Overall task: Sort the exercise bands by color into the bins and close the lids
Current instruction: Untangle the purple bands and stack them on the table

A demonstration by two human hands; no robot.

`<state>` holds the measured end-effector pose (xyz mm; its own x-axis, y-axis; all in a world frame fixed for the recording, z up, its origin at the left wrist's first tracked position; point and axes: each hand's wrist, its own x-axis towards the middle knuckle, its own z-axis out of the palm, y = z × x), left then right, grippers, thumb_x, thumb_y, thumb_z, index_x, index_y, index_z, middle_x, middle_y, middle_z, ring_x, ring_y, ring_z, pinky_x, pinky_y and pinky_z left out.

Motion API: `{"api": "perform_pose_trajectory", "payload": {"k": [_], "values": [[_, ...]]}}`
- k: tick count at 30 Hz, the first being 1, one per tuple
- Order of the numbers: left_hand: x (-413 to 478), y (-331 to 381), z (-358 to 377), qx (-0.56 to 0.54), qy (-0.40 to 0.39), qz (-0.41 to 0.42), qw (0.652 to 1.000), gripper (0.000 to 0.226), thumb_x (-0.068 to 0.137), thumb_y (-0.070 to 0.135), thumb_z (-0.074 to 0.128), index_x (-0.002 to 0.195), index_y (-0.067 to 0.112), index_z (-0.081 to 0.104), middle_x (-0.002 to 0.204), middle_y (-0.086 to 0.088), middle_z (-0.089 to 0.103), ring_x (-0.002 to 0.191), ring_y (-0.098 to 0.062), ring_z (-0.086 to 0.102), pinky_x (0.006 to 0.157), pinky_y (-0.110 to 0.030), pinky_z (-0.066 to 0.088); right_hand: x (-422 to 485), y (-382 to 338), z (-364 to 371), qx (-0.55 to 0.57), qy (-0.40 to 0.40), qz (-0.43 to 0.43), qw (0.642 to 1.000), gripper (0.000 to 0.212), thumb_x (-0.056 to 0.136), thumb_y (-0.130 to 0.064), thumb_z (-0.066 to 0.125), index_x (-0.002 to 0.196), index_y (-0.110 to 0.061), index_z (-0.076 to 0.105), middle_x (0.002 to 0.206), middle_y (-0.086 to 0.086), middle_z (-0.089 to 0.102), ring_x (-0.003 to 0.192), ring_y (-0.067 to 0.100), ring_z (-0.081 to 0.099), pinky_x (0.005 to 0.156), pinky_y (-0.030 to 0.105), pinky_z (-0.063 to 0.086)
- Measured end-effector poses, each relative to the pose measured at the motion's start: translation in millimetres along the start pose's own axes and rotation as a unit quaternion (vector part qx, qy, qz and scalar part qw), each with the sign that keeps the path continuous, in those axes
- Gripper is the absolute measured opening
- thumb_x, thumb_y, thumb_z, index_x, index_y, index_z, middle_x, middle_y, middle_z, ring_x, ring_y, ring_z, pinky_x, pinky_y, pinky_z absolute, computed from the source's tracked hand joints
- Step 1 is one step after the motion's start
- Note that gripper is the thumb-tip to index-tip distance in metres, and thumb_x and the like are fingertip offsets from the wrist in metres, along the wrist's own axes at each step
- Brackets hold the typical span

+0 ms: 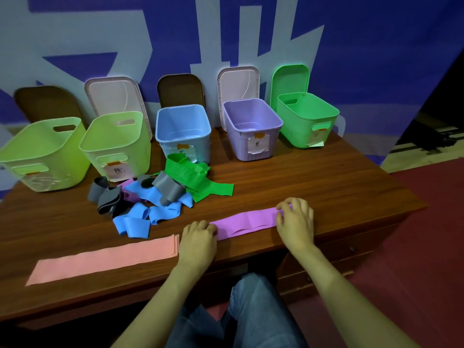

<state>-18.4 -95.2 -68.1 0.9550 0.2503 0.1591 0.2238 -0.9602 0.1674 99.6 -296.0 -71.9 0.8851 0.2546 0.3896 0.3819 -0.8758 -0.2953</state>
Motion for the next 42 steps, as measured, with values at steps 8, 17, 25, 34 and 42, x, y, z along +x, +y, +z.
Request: {"api": "perform_pose_trajectory", "payload": {"k": [8,17,25,34,42], "values": [[-12.7,-4.3,-18.0,-0.019,-0.033,0.018,0.999,0.036,0.093,0.028,0.050,0.127,0.020,0.054,0.129,-0.001,0.054,0.119,-0.022,0.048,0.100,-0.031,0.035,-8.9,-36.7,-16.7,-0.053,-0.135,-0.033,0.989,0.032,0.093,-0.027,0.044,0.123,-0.020,0.054,0.127,0.002,0.052,0.125,0.023,0.038,0.107,0.040,0.023],[-20.8,-55.9,-52.1,-0.001,0.047,-0.105,0.993,0.029,0.090,0.024,0.051,0.115,0.014,0.062,0.117,-0.005,0.060,0.110,-0.029,0.051,0.087,-0.035,0.038,-9.9,-150.1,-17.6,0.102,-0.126,-0.265,0.950,0.029,0.086,-0.022,0.056,0.113,-0.014,0.062,0.114,0.006,0.058,0.115,0.028,0.048,0.100,0.037,0.033],[-0.5,-136.3,-81.2,-0.035,0.077,-0.208,0.975,0.031,0.090,0.023,0.057,0.119,0.013,0.061,0.124,-0.006,0.056,0.115,-0.029,0.048,0.088,-0.038,0.041,25.5,-225.7,9.8,0.123,-0.186,-0.321,0.920,0.029,0.091,-0.020,0.050,0.119,-0.013,0.058,0.119,0.006,0.054,0.118,0.024,0.044,0.102,0.034,0.030],[30.6,-189.9,-59.4,-0.090,0.093,-0.241,0.962,0.042,0.086,0.009,0.059,0.127,0.005,0.054,0.139,-0.017,0.042,0.126,-0.037,0.040,0.096,-0.044,0.041,67.3,-292.5,69.6,0.142,-0.305,-0.307,0.890,0.046,0.095,-0.022,0.047,0.140,-0.016,0.036,0.136,0.008,0.042,0.126,0.028,0.037,0.103,0.040,0.036],[33.8,-208.9,-32.1,-0.087,0.123,-0.262,0.953,0.021,0.080,-0.001,0.059,0.101,0.000,0.060,0.118,-0.014,0.053,0.100,-0.034,0.053,0.058,-0.039,0.044,68.7,-323.8,120.4,0.131,-0.310,-0.276,0.900,0.032,0.095,-0.023,0.046,0.126,-0.016,0.043,0.121,0.010,0.054,0.114,0.033,0.047,0.091,0.042,0.037]]}}
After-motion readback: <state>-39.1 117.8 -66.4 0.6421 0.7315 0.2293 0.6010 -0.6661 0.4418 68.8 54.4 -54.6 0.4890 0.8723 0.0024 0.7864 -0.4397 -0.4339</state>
